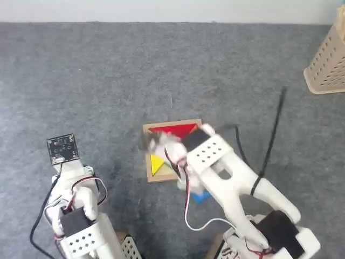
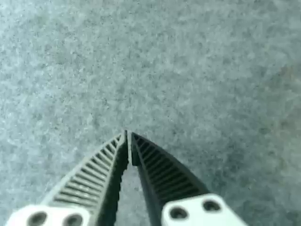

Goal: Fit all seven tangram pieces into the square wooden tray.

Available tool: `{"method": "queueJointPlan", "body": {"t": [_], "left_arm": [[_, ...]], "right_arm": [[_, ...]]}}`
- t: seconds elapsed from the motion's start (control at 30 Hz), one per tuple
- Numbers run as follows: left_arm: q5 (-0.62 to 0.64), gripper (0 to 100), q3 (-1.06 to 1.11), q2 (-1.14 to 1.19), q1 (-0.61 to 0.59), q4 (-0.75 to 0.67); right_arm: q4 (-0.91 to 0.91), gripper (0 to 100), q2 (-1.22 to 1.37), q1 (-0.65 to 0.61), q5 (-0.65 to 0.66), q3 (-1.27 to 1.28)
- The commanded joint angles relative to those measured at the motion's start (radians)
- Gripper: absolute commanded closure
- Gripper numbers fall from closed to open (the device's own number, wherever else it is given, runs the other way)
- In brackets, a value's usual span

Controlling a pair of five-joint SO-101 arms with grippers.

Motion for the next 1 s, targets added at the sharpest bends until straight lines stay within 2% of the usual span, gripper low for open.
{"method": "queueJointPlan", "body": {"t": [0.0,0.07,0.27,0.47,0.63,0.77,0.97], "left_arm": [[0.015,99,-0.008,-0.008,0.003,0.006],[0.015,99,-0.008,-0.008,0.003,0.006],[0.015,99,-0.008,-0.008,0.003,0.006],[0.015,99,-0.008,-0.008,0.003,0.006],[0.015,99,-0.008,-0.008,0.003,0.006],[0.015,99,-0.008,-0.008,0.003,0.006],[0.015,99,-0.008,-0.008,0.003,0.006]], "right_arm": [[-0.128,79.4,-0.102,-0.031,0.041,0.17],[-0.15,76.3,-0.174,-0.05,0.041,0.23],[-0.278,76.0,-0.346,-0.07,-0.011,0.367],[-0.398,76.0,-0.41,-0.2,-0.011,0.509],[-0.409,76.2,-0.38,-0.168,-0.011,0.508],[-0.41,83.0,-0.343,-0.136,-0.014,0.508],[-0.407,99.5,-0.332,-0.077,-0.026,0.508]]}}
